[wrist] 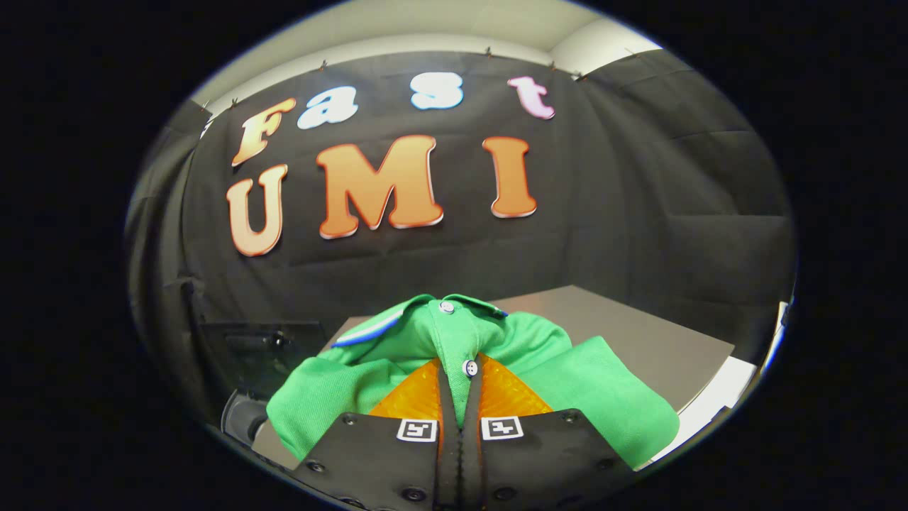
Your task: Put the clothes into the washing machine and then close the washing machine lid.
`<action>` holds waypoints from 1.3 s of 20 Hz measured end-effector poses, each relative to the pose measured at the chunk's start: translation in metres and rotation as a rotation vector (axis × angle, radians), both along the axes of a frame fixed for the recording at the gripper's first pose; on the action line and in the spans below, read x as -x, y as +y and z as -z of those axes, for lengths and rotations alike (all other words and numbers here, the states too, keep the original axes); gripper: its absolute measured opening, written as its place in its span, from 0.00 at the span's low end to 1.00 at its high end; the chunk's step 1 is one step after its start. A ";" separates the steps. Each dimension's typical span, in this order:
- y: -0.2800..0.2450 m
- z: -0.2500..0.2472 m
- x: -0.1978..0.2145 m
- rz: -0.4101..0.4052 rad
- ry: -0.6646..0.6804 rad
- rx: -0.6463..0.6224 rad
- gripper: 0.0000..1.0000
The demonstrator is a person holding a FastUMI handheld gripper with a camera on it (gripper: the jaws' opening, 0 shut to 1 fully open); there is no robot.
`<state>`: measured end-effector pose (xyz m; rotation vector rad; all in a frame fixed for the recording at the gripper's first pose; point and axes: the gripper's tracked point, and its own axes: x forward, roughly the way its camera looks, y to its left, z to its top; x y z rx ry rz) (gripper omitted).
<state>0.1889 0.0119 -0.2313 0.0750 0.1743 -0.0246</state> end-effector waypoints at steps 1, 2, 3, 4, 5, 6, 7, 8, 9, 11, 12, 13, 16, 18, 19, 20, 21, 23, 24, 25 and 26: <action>0.002 -0.007 0.002 -0.015 -0.034 0.012 0.09; 0.004 -0.024 0.009 -0.024 -0.063 0.022 0.09; 0.010 -0.040 0.013 -0.039 -0.100 0.028 0.09; 0.016 -0.057 0.016 -0.052 -0.134 0.031 0.09; 0.021 -0.074 0.019 -0.066 -0.169 0.033 0.09; 0.023 -0.090 0.023 -0.077 -0.212 0.039 0.08; 0.028 -0.107 0.030 -0.090 -0.249 0.054 0.08; 0.033 -0.124 0.034 -0.100 -0.278 0.071 0.08; 0.039 -0.138 0.039 -0.108 -0.303 0.084 0.08; 0.055 -0.165 0.050 -0.125 -0.353 0.096 0.08; 0.066 -0.178 0.053 -0.138 -0.368 0.090 0.08; 0.077 -0.188 0.059 -0.154 -0.383 0.076 0.08; 0.113 -0.217 0.074 -0.207 -0.424 0.043 0.08; 0.141 -0.235 0.078 -0.244 -0.464 0.034 0.08; 0.155 -0.240 0.080 -0.264 -0.477 0.030 0.08; 0.168 -0.241 0.085 -0.286 -0.487 0.031 0.08; 0.183 -0.240 0.087 -0.308 -0.491 0.032 0.08; 0.218 -0.239 0.091 -0.356 -0.491 0.013 0.08; 0.239 -0.235 0.094 -0.380 -0.490 -0.001 0.08; 0.257 -0.230 0.094 -0.399 -0.480 -0.013 0.08; 0.272 -0.222 0.090 -0.417 -0.468 -0.023 0.08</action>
